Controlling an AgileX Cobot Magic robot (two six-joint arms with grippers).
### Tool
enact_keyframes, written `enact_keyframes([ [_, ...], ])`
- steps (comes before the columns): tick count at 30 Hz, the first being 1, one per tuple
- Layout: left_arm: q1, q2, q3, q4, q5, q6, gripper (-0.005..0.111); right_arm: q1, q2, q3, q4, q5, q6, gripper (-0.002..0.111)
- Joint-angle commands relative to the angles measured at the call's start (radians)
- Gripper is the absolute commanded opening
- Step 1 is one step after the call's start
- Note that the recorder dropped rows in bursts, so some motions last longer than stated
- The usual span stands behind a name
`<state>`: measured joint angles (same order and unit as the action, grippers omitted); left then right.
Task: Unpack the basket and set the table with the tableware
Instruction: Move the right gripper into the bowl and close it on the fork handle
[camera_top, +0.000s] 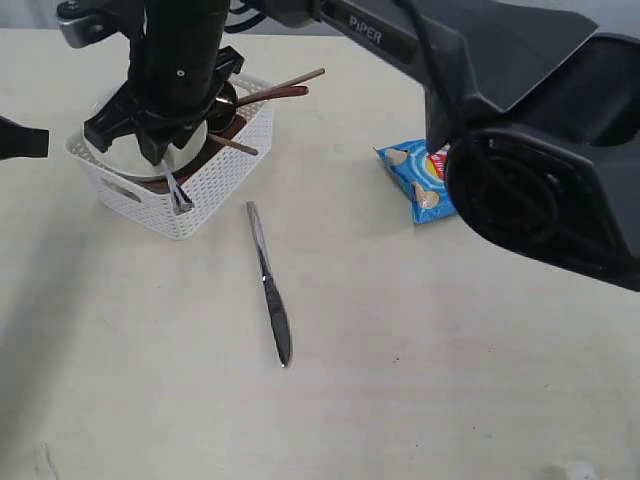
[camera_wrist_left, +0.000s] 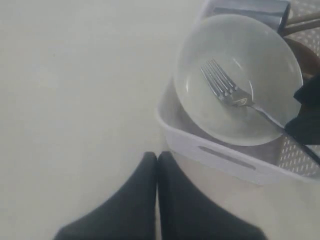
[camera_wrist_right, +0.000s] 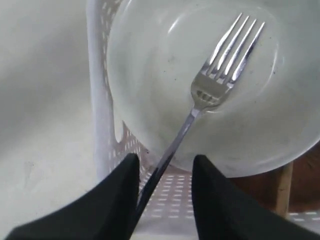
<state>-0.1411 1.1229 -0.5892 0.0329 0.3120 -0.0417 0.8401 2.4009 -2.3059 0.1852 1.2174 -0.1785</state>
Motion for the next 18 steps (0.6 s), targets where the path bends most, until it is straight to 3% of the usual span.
enact_keyframes([
  [1, 0.003, -0.007, 0.005, -0.011, 0.007, 0.004, 0.0, -0.001, 0.023, -0.006, -0.012, 0.004, 0.003, 0.034],
  [18, 0.003, -0.007, 0.005, 0.012, 0.011, 0.004, 0.0, 0.002, 0.033, -0.006, -0.014, -0.139, -0.005, 0.034],
])
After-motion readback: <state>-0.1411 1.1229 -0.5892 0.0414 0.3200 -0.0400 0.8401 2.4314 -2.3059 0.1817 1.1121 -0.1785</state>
